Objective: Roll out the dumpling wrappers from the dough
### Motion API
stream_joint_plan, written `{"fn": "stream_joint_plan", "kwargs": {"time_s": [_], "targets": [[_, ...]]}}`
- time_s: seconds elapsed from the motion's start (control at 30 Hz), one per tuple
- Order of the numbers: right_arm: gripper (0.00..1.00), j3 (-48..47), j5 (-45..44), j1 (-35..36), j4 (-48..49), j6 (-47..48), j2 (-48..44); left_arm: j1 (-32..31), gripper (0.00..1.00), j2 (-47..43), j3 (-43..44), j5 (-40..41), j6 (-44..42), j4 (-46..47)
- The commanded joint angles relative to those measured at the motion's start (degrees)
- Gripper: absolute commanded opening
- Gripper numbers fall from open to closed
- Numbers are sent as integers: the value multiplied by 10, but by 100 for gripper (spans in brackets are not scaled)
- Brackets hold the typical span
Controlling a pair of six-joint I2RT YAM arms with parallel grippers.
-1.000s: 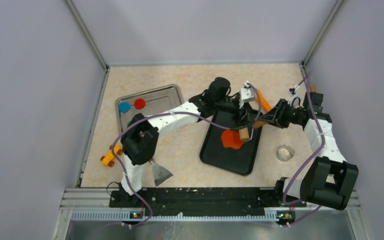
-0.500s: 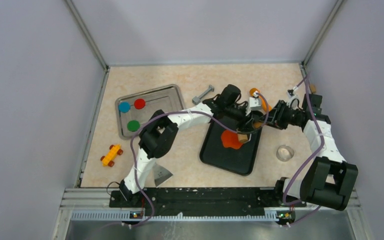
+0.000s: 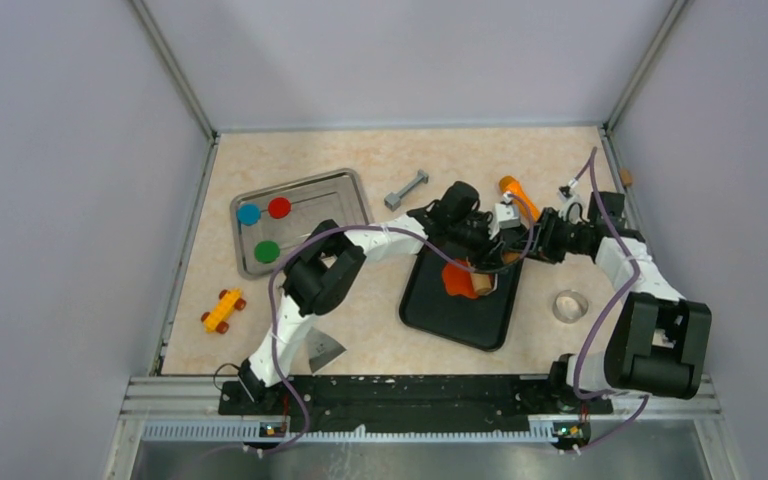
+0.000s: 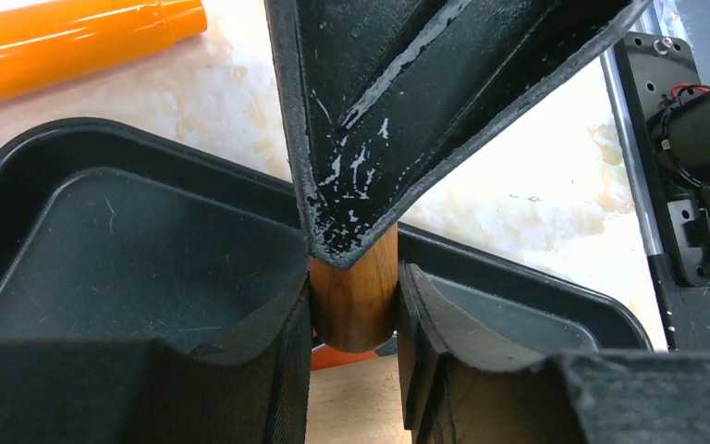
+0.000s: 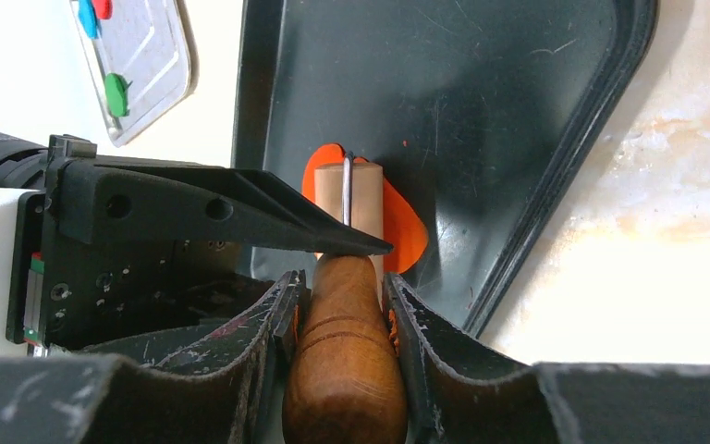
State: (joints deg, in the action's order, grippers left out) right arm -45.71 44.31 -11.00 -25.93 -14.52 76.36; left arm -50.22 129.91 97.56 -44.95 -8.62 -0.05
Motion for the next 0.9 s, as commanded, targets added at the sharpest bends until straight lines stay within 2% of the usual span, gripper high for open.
{"fn": "stream_joint_plan", "kwargs": {"time_s": [0.0, 0.87], "targets": [[0, -3, 23, 18, 22, 8, 15, 8, 0, -11, -24, 27, 31, 46], [0, 25, -5, 106, 94, 23, 102, 65, 0, -83, -192, 34, 20, 50]]}}
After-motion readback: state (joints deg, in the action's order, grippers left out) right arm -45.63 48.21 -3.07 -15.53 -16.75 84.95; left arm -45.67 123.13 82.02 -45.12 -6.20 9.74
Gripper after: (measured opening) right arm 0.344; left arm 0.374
